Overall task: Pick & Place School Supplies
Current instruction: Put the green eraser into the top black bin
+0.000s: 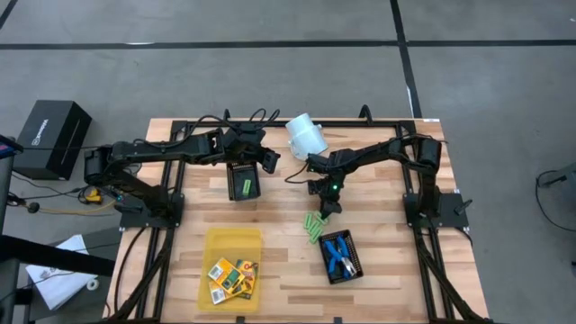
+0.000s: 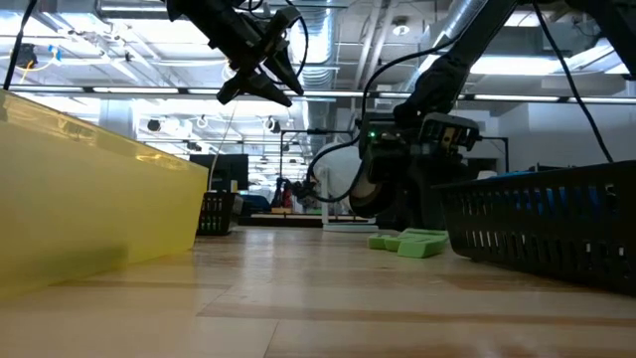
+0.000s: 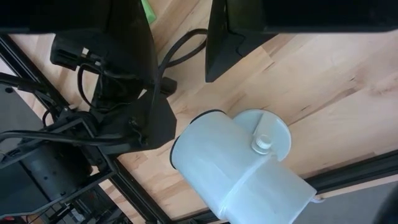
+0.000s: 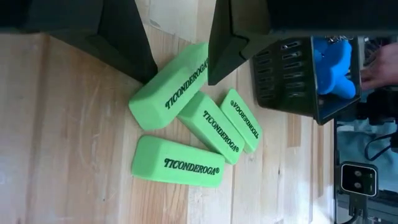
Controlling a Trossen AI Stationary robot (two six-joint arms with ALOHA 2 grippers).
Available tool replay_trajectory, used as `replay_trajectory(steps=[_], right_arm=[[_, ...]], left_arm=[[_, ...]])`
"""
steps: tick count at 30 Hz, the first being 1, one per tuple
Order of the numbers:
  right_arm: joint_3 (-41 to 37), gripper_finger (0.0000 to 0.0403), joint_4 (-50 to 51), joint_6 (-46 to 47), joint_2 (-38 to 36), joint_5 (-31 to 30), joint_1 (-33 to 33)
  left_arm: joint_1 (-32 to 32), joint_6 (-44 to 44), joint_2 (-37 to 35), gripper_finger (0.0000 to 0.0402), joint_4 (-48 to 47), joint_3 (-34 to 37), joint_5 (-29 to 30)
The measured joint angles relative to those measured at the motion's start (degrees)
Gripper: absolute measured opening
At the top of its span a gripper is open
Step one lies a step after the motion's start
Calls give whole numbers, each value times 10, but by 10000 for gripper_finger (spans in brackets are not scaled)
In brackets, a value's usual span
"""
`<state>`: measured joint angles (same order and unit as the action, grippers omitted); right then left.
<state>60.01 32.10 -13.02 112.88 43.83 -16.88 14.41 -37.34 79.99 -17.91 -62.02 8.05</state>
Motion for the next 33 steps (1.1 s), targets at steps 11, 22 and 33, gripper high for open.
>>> replay_trajectory(steps=[11, 22, 33], right_arm=[[-1, 102, -12, 17, 0, -10, 2], [14, 1, -4, 21, 3, 4, 3], [40, 0, -6, 26, 3, 39, -2]], left_arm=[[0, 0, 0, 129, 1, 0, 0], [0, 0, 0, 129, 6, 0, 0], [0, 0, 0, 129, 16, 0, 0]])
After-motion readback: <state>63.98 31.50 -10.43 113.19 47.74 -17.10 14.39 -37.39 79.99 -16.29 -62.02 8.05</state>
